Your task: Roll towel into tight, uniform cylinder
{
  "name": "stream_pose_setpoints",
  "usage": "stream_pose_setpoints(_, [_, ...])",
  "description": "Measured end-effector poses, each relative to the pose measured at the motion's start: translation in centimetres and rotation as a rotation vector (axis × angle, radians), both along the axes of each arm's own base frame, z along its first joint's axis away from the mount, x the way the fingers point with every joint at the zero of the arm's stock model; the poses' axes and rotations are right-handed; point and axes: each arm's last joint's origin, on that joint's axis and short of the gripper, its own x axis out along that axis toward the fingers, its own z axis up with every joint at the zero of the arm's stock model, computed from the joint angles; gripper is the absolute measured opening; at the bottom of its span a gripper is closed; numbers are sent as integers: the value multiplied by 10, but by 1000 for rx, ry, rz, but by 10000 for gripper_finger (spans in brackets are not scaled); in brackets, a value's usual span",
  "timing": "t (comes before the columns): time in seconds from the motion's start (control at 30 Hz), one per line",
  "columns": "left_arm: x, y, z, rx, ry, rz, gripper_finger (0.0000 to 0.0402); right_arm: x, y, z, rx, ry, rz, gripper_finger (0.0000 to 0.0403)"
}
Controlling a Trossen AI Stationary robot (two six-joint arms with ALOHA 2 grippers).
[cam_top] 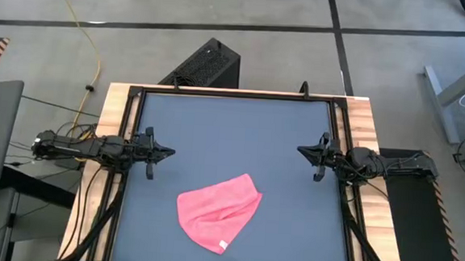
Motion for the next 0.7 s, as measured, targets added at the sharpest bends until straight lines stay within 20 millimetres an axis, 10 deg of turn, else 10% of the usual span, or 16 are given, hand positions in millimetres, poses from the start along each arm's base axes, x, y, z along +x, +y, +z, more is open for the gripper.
stream_pose_setpoints(0.7, [0,0,0,150,25,-8,0,0,0,0,0,0,0,39])
